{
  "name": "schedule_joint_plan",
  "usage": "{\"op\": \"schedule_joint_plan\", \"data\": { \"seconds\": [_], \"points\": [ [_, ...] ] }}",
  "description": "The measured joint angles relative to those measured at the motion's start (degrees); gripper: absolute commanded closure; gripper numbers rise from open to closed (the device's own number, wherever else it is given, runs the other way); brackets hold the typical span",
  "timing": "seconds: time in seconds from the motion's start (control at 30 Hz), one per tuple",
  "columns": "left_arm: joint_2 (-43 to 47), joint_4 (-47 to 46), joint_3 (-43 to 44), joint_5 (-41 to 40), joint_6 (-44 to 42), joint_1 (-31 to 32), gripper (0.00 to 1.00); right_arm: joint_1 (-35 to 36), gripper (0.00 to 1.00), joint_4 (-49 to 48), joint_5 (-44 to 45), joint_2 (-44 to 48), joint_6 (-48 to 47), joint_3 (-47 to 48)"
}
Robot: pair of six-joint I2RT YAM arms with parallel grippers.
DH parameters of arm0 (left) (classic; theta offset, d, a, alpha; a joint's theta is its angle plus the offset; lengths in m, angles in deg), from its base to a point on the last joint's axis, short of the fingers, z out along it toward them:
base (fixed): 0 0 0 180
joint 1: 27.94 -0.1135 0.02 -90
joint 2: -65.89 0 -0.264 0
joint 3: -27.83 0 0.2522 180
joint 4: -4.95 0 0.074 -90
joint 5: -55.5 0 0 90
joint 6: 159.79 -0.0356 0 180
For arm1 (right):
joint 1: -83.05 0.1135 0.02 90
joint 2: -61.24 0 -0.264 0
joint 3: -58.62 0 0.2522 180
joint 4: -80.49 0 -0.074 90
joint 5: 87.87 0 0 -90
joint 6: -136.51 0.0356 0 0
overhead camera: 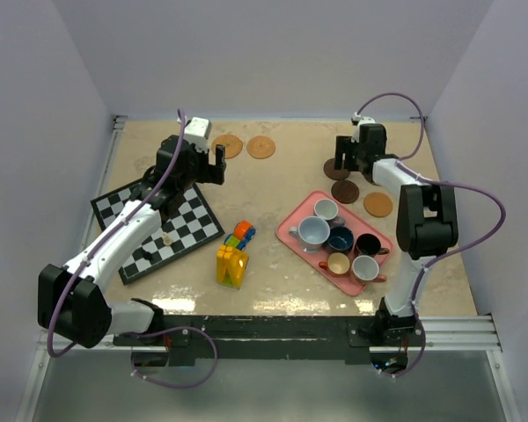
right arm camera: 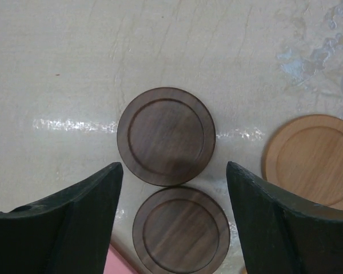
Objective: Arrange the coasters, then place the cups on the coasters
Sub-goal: Move the coaster to the center of the board.
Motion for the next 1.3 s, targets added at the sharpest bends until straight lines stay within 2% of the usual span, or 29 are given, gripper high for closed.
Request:
{"op": "schedule_joint_plan", "data": {
  "seconds": [0.23,0.47,0.8,1.3],
  "points": [
    [0.00,0.00,-0.02,0.22,0.00,0.35,0.06,-2.97,0.35,-1.88,-2.91,-2.27,1.57,-0.22],
    [0.00,0.00,-0.02,0.24,0.00,0.35,0.06,-3.08,0.41,-2.12,-4.85,-7.04,2.62,0.17],
    [0.00,-0.02,-0.02,0.20,0.00,0.35,0.06,-4.33,0.53,-2.84,-6.88,-7.93,3.87,1.11],
    [0.00,0.00,-0.02,0.22,0.02,0.37,0.06,-3.87,0.57,-4.39,-8.76,-8.92,3.91,1.20]
  ]
}}
